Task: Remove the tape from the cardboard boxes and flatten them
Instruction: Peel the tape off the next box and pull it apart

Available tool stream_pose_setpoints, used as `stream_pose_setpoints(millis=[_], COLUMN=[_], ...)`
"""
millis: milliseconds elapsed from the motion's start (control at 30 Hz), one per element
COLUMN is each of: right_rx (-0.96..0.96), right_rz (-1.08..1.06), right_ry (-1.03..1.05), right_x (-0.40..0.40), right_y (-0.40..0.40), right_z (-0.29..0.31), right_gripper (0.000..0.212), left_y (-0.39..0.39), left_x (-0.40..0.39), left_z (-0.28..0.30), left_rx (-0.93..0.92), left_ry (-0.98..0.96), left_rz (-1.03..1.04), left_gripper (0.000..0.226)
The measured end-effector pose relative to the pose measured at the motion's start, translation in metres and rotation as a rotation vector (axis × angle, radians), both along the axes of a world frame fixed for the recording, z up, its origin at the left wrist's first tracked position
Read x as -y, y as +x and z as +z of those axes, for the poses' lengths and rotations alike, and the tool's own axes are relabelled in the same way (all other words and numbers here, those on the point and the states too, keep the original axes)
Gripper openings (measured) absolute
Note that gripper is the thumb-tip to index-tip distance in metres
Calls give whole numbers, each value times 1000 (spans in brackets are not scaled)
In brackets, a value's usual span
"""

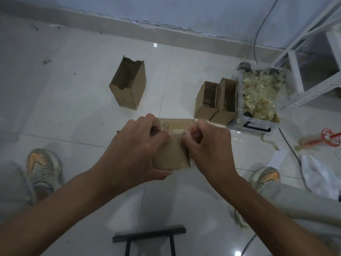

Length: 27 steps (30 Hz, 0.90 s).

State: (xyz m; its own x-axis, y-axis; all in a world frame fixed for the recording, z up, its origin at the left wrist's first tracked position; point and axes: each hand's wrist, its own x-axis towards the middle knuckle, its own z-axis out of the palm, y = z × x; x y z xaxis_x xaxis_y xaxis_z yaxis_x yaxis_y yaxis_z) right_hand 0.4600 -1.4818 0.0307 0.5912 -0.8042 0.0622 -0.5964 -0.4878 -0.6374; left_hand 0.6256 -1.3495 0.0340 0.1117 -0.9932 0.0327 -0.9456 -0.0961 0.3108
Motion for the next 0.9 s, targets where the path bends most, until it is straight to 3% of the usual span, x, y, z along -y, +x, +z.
stream_pose_setpoints(millis=[133,267,367,433,633,700,800,900], right_rx=[-71,-63,-48,-65,-213,-211,-35,65], right_rz=[145,254,267,295,410,313,76,-15], right_ry=[-6,-27,-59,-126,-420,-318,-12,83], right_x=[10,14,12,11,10,6,-2,-6], right_y=[0,-3,-5,-5,-4,0,3,3], right_z=[-5,-4,-6,-6,-3,-2,-7,-13], right_gripper=[8,31,17,11,22,20,19,20], left_y=[10,13,13,12,8,7,2,-1], left_x=[0,-2,-3,-3,-2,-2,-3,-6], left_z=[2,2,1,0,-1,-1,-3,-5], left_rx=[-63,-88,-74,-59,-94,-48,38,74], left_ry=[10,28,34,28,12,-23,-88,-107], left_rz=[27,16,-10,-22,-46,-61,-68,-80], left_gripper=[85,87,89,89,89,89,87,87])
